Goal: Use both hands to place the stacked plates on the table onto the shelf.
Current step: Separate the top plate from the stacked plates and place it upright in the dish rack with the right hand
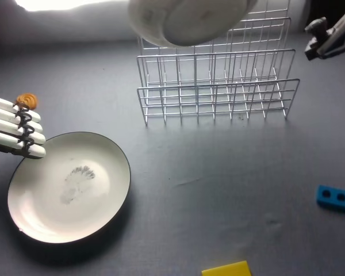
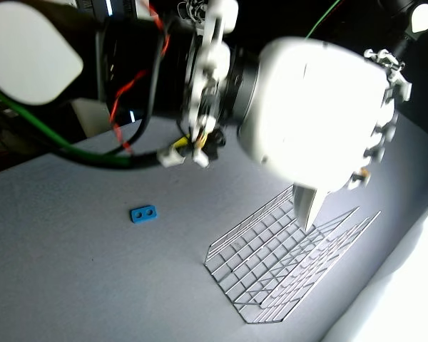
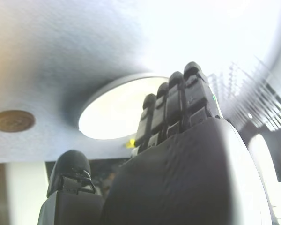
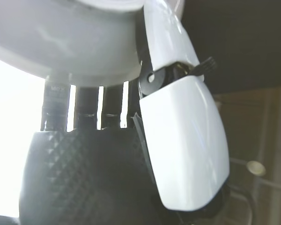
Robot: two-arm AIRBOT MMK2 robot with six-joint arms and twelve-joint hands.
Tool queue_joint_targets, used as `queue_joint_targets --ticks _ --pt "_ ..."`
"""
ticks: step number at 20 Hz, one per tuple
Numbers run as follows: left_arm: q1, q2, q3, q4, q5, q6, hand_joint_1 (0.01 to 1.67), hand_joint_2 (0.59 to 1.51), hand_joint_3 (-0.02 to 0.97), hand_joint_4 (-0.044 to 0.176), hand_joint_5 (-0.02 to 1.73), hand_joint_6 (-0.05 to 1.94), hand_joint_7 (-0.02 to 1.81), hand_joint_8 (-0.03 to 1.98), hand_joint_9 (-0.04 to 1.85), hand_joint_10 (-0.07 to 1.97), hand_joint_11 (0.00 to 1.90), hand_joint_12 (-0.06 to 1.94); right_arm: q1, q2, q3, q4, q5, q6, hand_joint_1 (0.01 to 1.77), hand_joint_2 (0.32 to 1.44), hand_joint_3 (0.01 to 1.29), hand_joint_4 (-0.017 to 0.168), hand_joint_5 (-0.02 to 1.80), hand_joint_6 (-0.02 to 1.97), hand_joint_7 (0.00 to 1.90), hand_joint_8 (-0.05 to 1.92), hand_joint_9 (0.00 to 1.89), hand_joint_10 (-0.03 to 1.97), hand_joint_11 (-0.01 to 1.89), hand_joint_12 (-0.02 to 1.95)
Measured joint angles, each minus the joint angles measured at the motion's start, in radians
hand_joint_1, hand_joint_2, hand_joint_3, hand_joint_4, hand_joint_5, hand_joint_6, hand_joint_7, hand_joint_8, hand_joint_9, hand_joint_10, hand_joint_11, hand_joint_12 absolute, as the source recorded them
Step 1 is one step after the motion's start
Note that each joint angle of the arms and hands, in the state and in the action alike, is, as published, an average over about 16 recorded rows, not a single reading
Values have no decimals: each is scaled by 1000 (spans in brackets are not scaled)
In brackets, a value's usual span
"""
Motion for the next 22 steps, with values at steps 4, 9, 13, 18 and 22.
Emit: queue_joint_targets --ticks 4,9,13,18,22 --pt "26 -5 -1 -4 2 0 16 1170 16 6 21 15 9 -1 23 7 15 -15 -35 -15 53 11 -3 6 1354 1071 11 -9 795 1129 894 1064 912 1267 830 1446" --pt "46 -9 -2 -8 4 0 16 1172 17 5 21 15 0 -6 22 6 15 -14 -83 -45 119 19 -2 11 1352 1074 11 -9 783 1140 888 1069 908 1270 821 1439" --pt "58 -11 -3 -13 5 0 16 1170 16 5 20 15 -7 -9 22 7 15 -14 -119 -74 169 23 2 14 1349 1076 11 -10 767 1156 879 1082 894 1288 809 1444" --pt "71 -14 -4 -20 6 0 16 1170 16 5 21 16 -9 -10 22 8 14 -14 -161 -104 220 24 10 19 1337 1081 11 -10 754 1175 881 1084 884 1260 799 1435" --pt "83 -16 -4 -25 8 0 16 1169 16 5 20 15 -10 -11 22 10 14 -15 -191 -120 247 24 16 21 1316 1103 11 -10 735 1204 869 1115 859 1193 778 1451"
